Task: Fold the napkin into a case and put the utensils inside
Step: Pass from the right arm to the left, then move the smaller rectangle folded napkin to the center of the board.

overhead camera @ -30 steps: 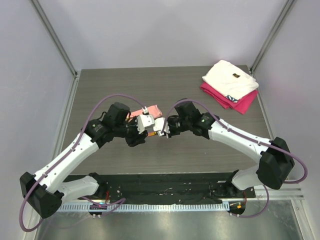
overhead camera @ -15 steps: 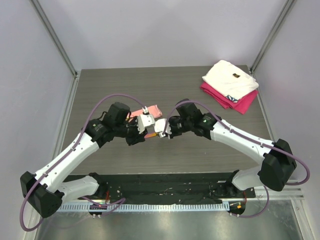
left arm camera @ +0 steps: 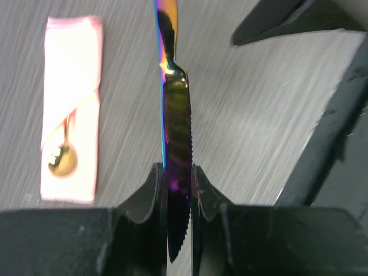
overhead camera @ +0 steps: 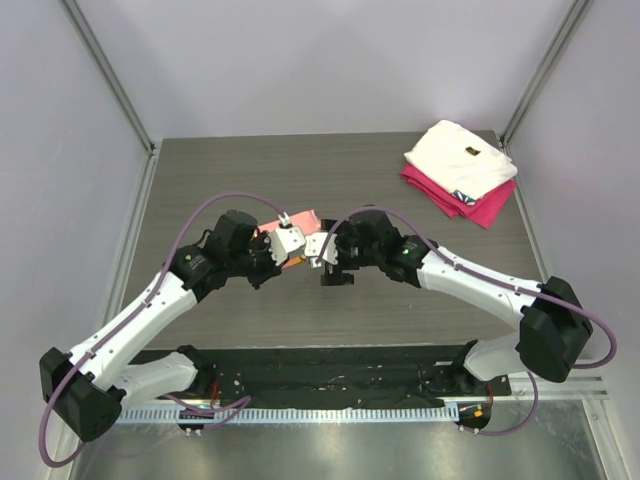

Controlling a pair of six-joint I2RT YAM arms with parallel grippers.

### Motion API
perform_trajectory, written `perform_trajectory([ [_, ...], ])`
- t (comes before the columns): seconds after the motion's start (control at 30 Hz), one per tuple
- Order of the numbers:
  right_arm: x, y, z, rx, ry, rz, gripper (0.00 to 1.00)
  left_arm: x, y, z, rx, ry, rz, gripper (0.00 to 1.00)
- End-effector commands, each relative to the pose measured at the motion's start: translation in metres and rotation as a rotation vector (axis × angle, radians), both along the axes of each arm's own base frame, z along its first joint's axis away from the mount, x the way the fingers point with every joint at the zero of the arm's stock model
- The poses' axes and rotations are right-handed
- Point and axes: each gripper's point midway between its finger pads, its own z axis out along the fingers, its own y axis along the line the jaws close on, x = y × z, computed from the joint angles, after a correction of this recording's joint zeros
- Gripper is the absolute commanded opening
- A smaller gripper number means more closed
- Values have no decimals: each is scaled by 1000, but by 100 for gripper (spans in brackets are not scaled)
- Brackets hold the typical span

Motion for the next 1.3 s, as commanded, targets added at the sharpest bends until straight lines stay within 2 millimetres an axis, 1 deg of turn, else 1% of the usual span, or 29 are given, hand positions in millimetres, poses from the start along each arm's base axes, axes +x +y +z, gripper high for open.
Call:
perform_trajectory([
  [0.0,44,8,66,269,-128,-235,99,22,35,-10,103,-82,172,0],
  [0.03,59,4,73,302,-166,-304,100,24,40,-15,127,-83,189,0],
  [0.07,72,-6,73,335,-158,-376,100,27,48,-16,148,-88,214,0],
  [0.1,81,-13,67,351,-154,-424,100,28,52,-18,164,-88,227,0],
  [0.13,90,-16,67,378,-146,-461,100,28,55,-18,176,-91,232,0],
  [0.17,105,-22,59,400,-120,-504,100,29,57,-17,180,-100,231,0],
  [0.2,110,-22,57,415,-104,-511,100,35,70,-14,199,-127,274,0],
  [0.23,115,-22,54,427,-91,-513,100,38,76,-12,204,-137,292,0],
  [0.27,120,-19,38,406,-59,-518,100,41,84,-12,219,-150,293,0],
  [0.3,126,-19,37,417,-42,-544,100,45,97,-8,211,-162,335,0],
  [0.37,137,-22,27,422,-10,-623,100,52,108,-3,213,-195,353,0],
  [0.4,143,-18,20,444,40,-663,100,53,111,-4,187,-181,348,0],
  [0.47,151,-19,16,490,91,-752,100,59,119,-4,211,-178,360,0],
  [0.5,160,-22,14,505,101,-815,99,60,122,-6,227,-176,348,0],
  [0.53,161,-18,13,572,176,-877,100,63,125,-13,237,-146,345,0],
  [0.57,163,-17,11,584,199,-902,100,64,124,-16,242,-129,337,0],
  [0.6,168,-17,16,596,199,-924,100,65,124,-15,243,-111,331,0],
  [0.63,169,-18,10,581,212,-940,100,65,122,-16,228,-93,318,0],
  [0.67,171,-19,9,577,207,-952,100,64,122,-20,232,-74,312,0],
  [0.73,178,-30,8,568,192,-988,98,58,125,-25,259,-52,298,0],
  [0.77,180,-33,8,572,196,-993,98,55,126,-23,255,-62,298,0],
  [0.83,180,-35,7,583,208,-979,97,49,128,-28,258,-62,287,0],
  [0.87,180,-39,4,581,206,-986,97,45,127,-30,253,-64,280,0],
  [0.9,181,-40,6,588,202,-986,96,46,126,-31,244,-72,274,0],
  [0.93,181,-40,8,598,198,-981,96,44,125,-39,247,-61,267,0],
  [1.0,179,-39,10,607,198,-965,96,45,124,-43,246,-61,264,0],
  [1.03,178,-38,15,623,195,-953,96,48,123,-44,244,-67,257,0],
  [1.27,179,-35,7,597,203,-944,96,59,118,-53,256,-41,235,0],
])
